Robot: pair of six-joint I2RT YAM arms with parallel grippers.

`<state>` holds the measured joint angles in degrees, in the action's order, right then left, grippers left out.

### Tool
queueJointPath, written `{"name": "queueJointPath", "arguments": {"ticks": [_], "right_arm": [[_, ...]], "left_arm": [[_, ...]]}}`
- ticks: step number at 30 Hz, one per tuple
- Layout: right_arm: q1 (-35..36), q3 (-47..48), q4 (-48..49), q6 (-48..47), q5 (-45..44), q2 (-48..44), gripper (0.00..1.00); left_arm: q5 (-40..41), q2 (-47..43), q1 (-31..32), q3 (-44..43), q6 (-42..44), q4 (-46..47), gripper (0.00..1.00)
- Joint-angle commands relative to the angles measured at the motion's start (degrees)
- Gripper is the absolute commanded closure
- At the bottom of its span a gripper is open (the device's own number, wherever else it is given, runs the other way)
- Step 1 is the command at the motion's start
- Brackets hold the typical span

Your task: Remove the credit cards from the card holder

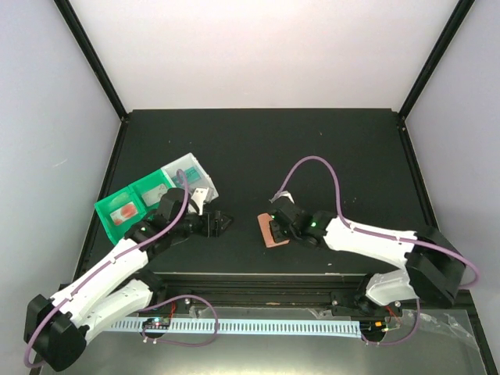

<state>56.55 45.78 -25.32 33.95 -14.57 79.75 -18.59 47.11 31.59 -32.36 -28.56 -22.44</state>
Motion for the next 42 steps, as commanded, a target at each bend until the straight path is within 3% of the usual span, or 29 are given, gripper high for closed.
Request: {"name": "queueJointPath", "arguments": {"ticks": [1, 6, 11, 24, 31, 34, 37, 38, 42], "right_arm": [[0.26, -1.79, 8.03, 1.10, 4.38, -5.82, 0.99], [0.27, -3.06, 11.67, 3.16, 6.96, -11.45, 0.99], [0.31, -5.05, 17.21, 6.11, 10.38, -16.32, 0.99], [1.17, -6.40, 22.14, 8.71, 13.74, -17.94, 0.99], [1.87, -6.57, 22.40, 8.80, 13.29, -18.10, 0.99], [1.88, -7.02, 21.80, 8.66, 12.45, -18.30, 0.99], [1.84, -8.48, 21.81, 8.79, 11.31, -18.95, 0.99], [1.89, -9.40, 21.93, 8.91, 10.91, -19.20, 0.99], [1.89, -11.28, 21.67, 9.32, 9.50, -20.02, 0.99]], "left_arm": [[-6.20, 1.88, 0.52, 1.52, -3.23, 4.40, 0.22], [-16.53, 2.22, 0.82, 6.79, -13.11, 20.02, 0.19], [-19.50, 4.11, 1.45, 9.46, -18.70, 28.72, 0.18], [-20.87, 8.14, 2.36, 10.01, -24.93, 36.81, 0.23], [-19.82, 10.01, 2.85, 9.69, -25.82, 36.59, 0.43], [-18.82, 9.80, 2.85, 9.31, -24.62, 34.82, 0.64], [-18.46, 9.94, 2.82, 9.24, -23.69, 33.70, 0.93], [-18.62, 10.18, 2.84, 9.32, -23.59, 33.67, 0.98], [-19.07, 11.11, 2.80, 9.33, -22.94, 33.58, 0.98]]}}
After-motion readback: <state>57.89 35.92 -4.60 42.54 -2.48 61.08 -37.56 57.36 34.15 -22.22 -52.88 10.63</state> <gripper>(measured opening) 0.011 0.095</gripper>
